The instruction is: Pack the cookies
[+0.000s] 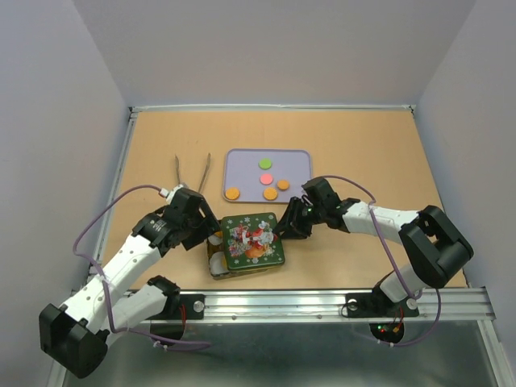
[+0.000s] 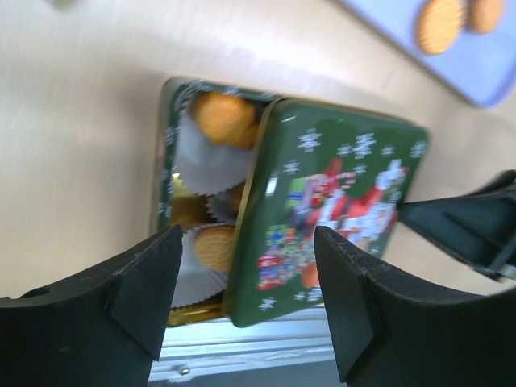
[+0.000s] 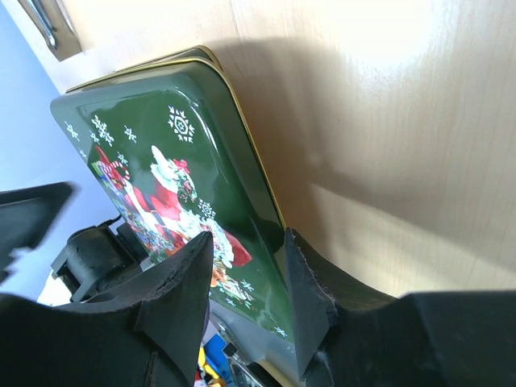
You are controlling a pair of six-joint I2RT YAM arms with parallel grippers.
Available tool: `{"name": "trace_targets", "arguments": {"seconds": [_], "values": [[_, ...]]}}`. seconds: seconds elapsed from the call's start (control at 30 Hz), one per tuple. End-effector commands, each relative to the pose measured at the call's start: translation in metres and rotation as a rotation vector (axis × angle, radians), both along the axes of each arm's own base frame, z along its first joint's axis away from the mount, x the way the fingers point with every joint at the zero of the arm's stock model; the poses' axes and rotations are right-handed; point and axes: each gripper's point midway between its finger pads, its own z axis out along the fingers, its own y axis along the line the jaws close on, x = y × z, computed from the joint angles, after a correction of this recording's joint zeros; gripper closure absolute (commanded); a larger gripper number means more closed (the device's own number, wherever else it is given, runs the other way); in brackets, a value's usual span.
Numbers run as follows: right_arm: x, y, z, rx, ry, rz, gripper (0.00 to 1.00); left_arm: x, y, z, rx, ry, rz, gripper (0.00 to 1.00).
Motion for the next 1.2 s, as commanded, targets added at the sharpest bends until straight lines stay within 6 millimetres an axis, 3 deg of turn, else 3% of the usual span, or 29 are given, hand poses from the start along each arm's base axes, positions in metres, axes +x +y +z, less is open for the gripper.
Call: {"name": "trace_targets", "arguments": {"seconds": [0.0,0.13,0.47,0.6,0.8,0.93,1.03,1.17], "values": [[-0.001,0.006,0.002,0.027,-0.013,0.014,0.54,-0.023,0.005,-0.038,0.017,0.129,0.018,0.25],[0.0,0.007,0.004,0.032,-0.022,0.024,0.54,-0.033,0.01,-0.06,0.02,0.167,0.042,0.25],[0.001,0.011,0.007,0.041,-0.024,0.033,0.54,-0.022,0.009,-0.065,0.025,0.128,0.051,0.25],[0.002,0.011,0.009,0.045,-0.028,0.033,0.54,-0.017,0.003,-0.058,-0.053,0.061,0.077,0.26],[0.004,0.014,0.01,0.048,-0.026,0.036,0.54,-0.019,0.022,-0.034,-0.074,-0.023,0.187,0.35],[0.006,0.016,0.009,0.05,-0.022,0.042,0.55,-0.018,0.014,-0.018,-0.19,-0.113,0.186,0.35],[0.008,0.019,0.01,0.053,-0.021,0.048,0.55,-0.025,0.007,-0.033,-0.219,-0.071,0.162,0.31],[0.01,0.023,0.012,0.059,-0.023,0.054,0.55,-0.025,0.014,-0.04,-0.148,-0.03,0.183,0.23]]}}
